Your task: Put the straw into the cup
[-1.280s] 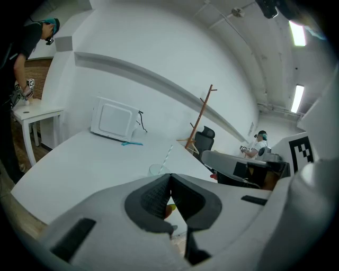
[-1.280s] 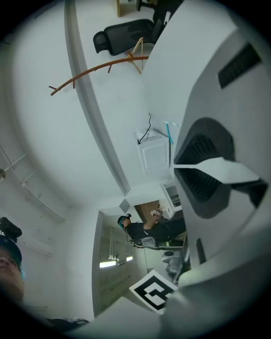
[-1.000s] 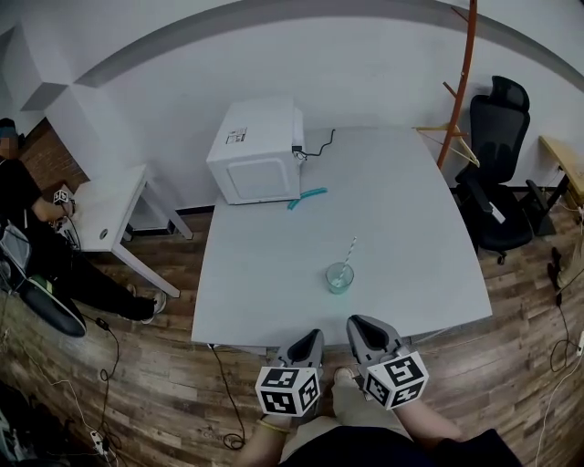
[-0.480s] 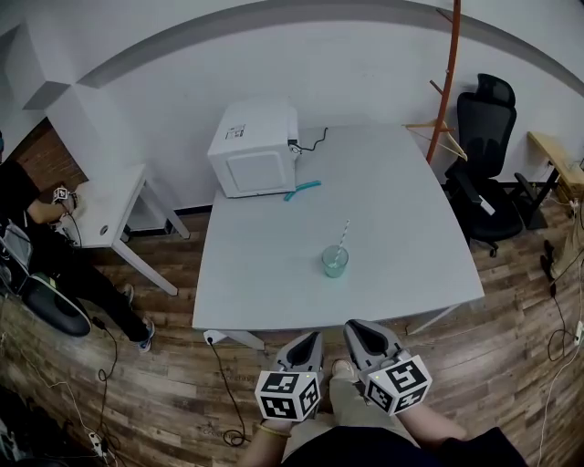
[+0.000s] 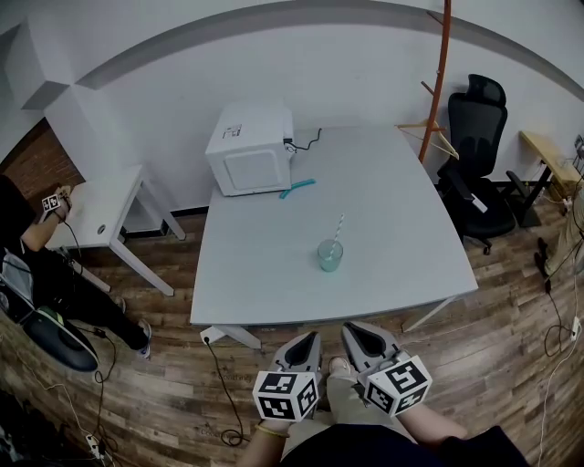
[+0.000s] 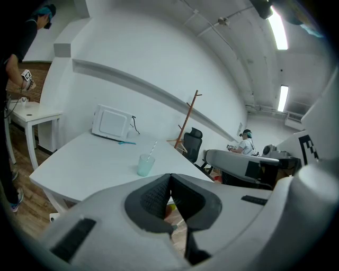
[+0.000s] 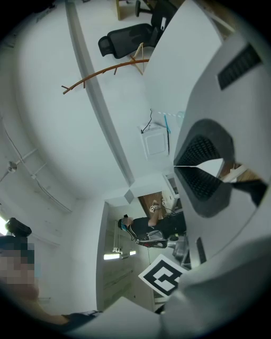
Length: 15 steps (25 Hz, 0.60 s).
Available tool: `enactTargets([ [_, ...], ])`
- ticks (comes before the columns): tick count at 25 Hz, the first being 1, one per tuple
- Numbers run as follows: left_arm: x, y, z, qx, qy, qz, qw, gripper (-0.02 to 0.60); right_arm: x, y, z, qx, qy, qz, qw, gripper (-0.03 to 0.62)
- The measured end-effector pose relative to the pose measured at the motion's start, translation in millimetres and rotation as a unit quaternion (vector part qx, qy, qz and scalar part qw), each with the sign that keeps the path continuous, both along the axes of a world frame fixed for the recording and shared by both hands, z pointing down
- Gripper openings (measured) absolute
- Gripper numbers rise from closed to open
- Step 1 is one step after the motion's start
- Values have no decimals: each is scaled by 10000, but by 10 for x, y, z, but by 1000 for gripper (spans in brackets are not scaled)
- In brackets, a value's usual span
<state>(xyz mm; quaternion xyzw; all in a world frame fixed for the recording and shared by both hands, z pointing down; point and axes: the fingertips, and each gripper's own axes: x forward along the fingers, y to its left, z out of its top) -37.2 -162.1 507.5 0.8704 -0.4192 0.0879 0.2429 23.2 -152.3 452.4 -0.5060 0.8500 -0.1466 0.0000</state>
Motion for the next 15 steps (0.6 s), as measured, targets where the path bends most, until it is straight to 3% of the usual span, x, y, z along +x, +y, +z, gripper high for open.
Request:
enactTargets([
  [15,-55,21,-73,47,47,-53,10000,18,-90,21,-86,71,-103,-50,9999,31],
])
